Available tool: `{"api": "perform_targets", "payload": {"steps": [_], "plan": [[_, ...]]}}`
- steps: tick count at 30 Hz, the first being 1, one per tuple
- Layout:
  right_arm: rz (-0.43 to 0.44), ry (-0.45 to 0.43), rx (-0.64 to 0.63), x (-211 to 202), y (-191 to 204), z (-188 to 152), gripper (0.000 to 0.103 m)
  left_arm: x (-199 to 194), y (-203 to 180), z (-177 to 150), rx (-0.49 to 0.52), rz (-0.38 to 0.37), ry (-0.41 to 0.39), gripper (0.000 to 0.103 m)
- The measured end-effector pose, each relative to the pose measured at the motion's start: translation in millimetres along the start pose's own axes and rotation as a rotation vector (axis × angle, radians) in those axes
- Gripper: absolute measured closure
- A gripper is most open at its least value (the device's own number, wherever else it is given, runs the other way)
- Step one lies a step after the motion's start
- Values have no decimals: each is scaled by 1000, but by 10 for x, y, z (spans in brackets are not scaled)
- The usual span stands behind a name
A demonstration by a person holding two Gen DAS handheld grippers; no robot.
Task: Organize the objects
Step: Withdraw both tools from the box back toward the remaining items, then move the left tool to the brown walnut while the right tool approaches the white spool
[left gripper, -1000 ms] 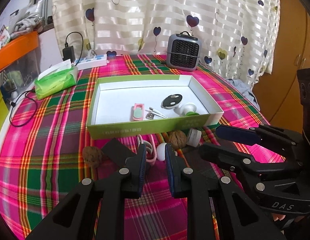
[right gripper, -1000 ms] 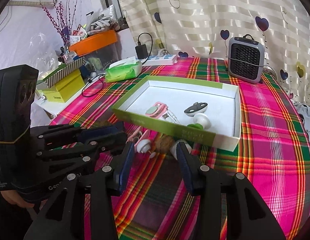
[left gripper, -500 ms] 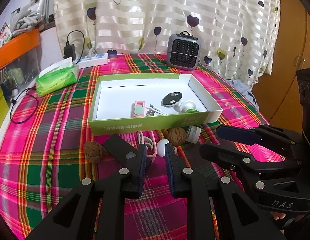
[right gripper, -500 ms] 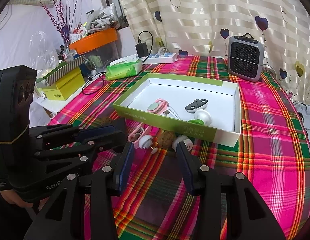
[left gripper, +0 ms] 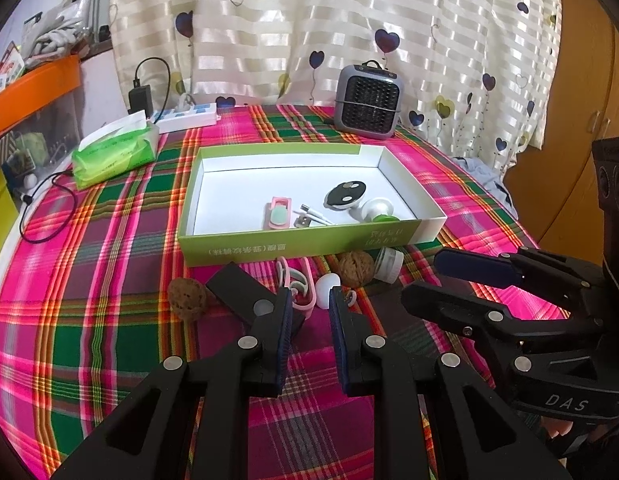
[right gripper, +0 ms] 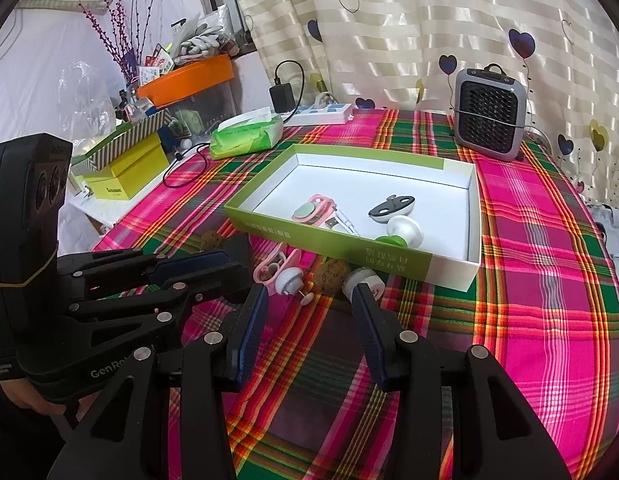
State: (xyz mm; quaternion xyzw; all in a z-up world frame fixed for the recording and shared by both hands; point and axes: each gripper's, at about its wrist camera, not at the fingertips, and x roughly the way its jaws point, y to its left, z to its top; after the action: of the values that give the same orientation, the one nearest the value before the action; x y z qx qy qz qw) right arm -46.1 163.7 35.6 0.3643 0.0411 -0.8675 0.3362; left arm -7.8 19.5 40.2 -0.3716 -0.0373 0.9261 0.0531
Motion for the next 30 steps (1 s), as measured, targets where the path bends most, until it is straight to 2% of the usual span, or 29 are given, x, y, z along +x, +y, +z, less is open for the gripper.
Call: {"api": "perform_targets", "payload": {"steps": [21, 30], "plan": [[-5, 22, 28, 84, -90, -61, 58, 2, 141, -68, -39, 3, 14, 85], [-9, 34, 41, 131, -141, -77, 58, -39, 282, -95, -69, 23, 5, 79]]}}
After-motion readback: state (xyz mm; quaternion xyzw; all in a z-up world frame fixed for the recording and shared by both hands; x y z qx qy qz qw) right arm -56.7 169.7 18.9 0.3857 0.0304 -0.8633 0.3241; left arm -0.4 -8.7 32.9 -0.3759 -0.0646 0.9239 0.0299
